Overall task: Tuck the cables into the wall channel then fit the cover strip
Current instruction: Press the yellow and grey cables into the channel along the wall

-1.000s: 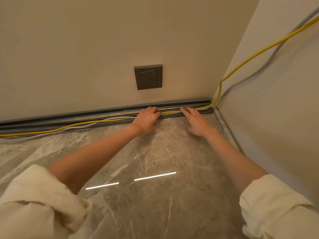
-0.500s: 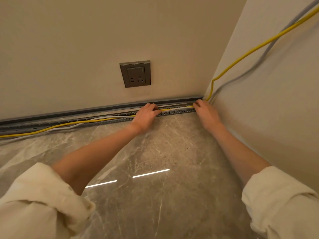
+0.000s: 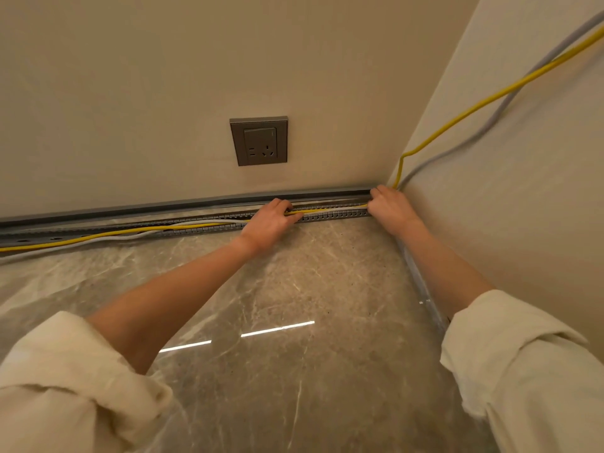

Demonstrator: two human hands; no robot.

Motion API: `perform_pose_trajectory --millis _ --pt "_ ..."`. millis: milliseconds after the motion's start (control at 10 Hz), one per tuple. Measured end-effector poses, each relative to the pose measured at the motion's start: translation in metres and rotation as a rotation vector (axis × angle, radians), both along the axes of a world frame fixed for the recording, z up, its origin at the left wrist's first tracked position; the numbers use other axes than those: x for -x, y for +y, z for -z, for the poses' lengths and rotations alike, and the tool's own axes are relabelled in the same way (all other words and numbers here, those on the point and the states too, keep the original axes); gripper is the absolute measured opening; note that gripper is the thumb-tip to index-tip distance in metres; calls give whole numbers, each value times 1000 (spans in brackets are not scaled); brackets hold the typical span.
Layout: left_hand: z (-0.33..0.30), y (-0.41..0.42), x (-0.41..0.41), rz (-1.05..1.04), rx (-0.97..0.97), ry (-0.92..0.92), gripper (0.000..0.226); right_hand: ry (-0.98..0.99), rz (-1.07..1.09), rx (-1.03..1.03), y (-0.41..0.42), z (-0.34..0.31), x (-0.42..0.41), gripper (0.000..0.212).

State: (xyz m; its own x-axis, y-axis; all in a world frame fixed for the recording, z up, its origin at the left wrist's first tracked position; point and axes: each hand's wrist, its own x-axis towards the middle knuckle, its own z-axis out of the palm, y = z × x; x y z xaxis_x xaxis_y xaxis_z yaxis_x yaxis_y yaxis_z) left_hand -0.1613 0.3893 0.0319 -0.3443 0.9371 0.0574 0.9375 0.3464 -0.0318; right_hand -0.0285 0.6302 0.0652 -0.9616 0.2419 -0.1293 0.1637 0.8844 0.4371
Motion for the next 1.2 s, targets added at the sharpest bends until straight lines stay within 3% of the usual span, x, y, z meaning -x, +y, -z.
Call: perform_pose_trajectory --millis 400,700,900,1200 --pt "-5 -6 3 -23 -14 -34 61 155 127 169 3 15 -6 24" --pt "0 -6 3 -42 -28 -43 62 292 280 351 -11 35 -20 42" --pt "2 -5 3 -34 -60 -41 63 272 231 256 -23 43 -30 83" --pt "13 -14 6 -31 -65 -91 68 309 246 285 -37 52 -30 60"
